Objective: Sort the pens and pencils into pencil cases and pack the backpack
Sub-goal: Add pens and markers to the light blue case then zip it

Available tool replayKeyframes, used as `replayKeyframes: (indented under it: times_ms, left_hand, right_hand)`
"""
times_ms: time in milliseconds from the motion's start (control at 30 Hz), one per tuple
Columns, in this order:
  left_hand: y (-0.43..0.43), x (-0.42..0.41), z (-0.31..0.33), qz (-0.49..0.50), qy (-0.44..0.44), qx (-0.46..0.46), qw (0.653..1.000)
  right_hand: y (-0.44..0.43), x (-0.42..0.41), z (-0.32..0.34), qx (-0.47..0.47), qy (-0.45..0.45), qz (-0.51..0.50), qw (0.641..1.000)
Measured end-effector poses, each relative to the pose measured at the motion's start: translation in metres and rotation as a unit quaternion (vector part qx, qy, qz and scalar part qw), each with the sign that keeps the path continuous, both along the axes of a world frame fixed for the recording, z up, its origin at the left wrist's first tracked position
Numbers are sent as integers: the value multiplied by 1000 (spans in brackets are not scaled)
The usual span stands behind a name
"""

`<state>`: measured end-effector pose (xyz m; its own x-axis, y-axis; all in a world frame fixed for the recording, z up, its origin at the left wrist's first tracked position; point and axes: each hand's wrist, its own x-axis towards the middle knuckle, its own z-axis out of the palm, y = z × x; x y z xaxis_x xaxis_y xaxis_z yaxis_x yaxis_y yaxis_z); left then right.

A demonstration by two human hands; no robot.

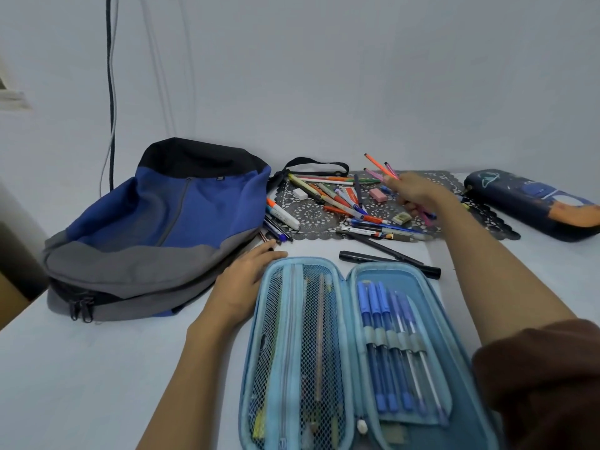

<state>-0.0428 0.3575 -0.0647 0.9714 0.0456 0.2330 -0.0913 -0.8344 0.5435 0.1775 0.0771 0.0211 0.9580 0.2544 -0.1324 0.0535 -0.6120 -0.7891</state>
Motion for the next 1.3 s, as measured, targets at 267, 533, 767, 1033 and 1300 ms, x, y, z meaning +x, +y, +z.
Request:
replayKeyframes:
  times_ms: [267, 533, 767, 1033, 1300]
  left_hand:
    - [-2, -2, 3, 1, 0, 6, 1000]
    - [-4, -3, 4, 11, 4, -6, 1000]
    - [-4, 0, 1, 37, 12, 46, 998]
    - [-8, -3, 6, 25, 3, 72, 997]
    - [-8, -4, 6, 36, 1, 85, 996]
  right_hand:
    - [-3, 3, 0, 34, 62, 42, 997]
    - [14, -6, 9, 111, 43, -9, 993]
    - [78, -35, 19, 127, -12, 38, 991]
    - [175, -75, -13, -65, -129, 131, 981]
    - [186, -82, -29, -233, -245, 114, 934]
